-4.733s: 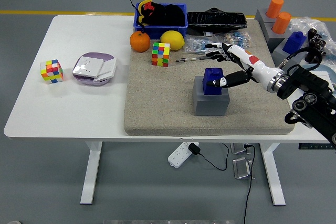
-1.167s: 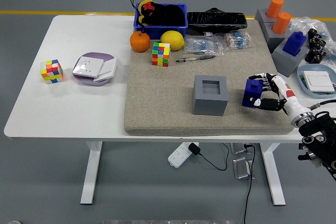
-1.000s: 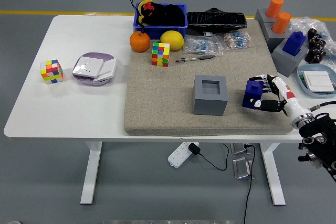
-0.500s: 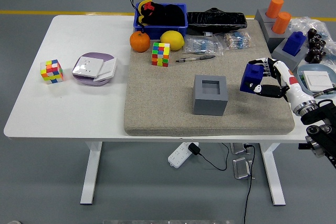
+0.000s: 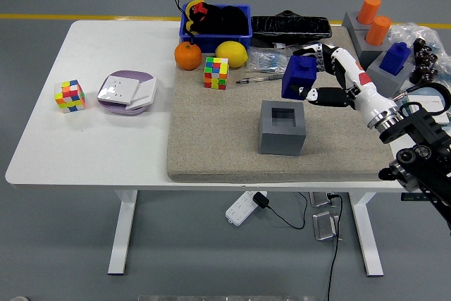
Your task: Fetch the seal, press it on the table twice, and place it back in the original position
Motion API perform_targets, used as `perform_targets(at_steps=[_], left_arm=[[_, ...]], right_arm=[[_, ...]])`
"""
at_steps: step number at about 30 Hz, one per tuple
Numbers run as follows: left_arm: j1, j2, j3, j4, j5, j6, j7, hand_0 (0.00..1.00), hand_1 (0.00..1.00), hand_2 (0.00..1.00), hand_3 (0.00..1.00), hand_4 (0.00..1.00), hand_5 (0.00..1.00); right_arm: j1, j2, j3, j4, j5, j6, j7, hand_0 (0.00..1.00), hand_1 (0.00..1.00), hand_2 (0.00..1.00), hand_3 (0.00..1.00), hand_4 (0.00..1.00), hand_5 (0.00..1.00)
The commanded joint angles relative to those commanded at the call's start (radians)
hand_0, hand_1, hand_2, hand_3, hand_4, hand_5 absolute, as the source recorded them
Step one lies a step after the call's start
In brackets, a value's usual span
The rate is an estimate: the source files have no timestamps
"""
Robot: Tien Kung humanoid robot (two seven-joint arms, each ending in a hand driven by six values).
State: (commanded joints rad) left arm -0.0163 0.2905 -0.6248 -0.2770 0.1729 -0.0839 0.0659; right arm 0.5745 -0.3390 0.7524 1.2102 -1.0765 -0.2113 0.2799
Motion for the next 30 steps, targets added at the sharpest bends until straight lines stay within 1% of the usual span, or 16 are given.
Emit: perform_targets(at_steps=[5, 10, 14, 22, 30], left_arm=[[0.000, 0.000, 0.003, 0.001, -0.003, -0.001, 0.001, 0.862, 0.832, 0.824, 0.840, 0.836, 0.502], [-0.004, 0.000, 0.005, 0.001, -0.004, -0.001, 0.001, 0.862, 0.832, 0.823, 0.839, 0.835, 0.502], [-0.007, 0.001, 0.004, 0.000, -0.003, 0.000, 0.000, 0.862, 0.832, 0.823, 0.839, 0.835, 0.501], [-0.006, 0.001, 0.007, 0.001, -0.005, -0.001, 0.001, 0.862, 0.832, 0.823, 0.839, 0.835, 0.502], [-0.005, 0.000, 0.007, 0.000, -0.005, -0.002, 0.001, 0.862, 0.832, 0.824, 0.840, 0.835, 0.502]], right_arm=[[0.028, 0.017, -0.067, -0.025, 0.023, 0.006, 0.002, 0.560, 0.435, 0.442, 0.398, 0.684, 0.002], [0.071, 0.025, -0.138, -0.069, 0.060, 0.010, 0.010, 0.560, 0.434, 0.443, 0.398, 0.685, 0.002], [0.095, 0.030, -0.176, -0.104, 0.081, 0.015, 0.016, 0.561, 0.435, 0.443, 0.399, 0.688, 0.002], [0.114, 0.031, -0.212, -0.150, 0.095, 0.024, 0.018, 0.562, 0.435, 0.443, 0.399, 0.689, 0.002], [0.121, 0.022, -0.217, -0.167, 0.095, 0.027, 0.018, 0.562, 0.436, 0.444, 0.400, 0.699, 0.002]])
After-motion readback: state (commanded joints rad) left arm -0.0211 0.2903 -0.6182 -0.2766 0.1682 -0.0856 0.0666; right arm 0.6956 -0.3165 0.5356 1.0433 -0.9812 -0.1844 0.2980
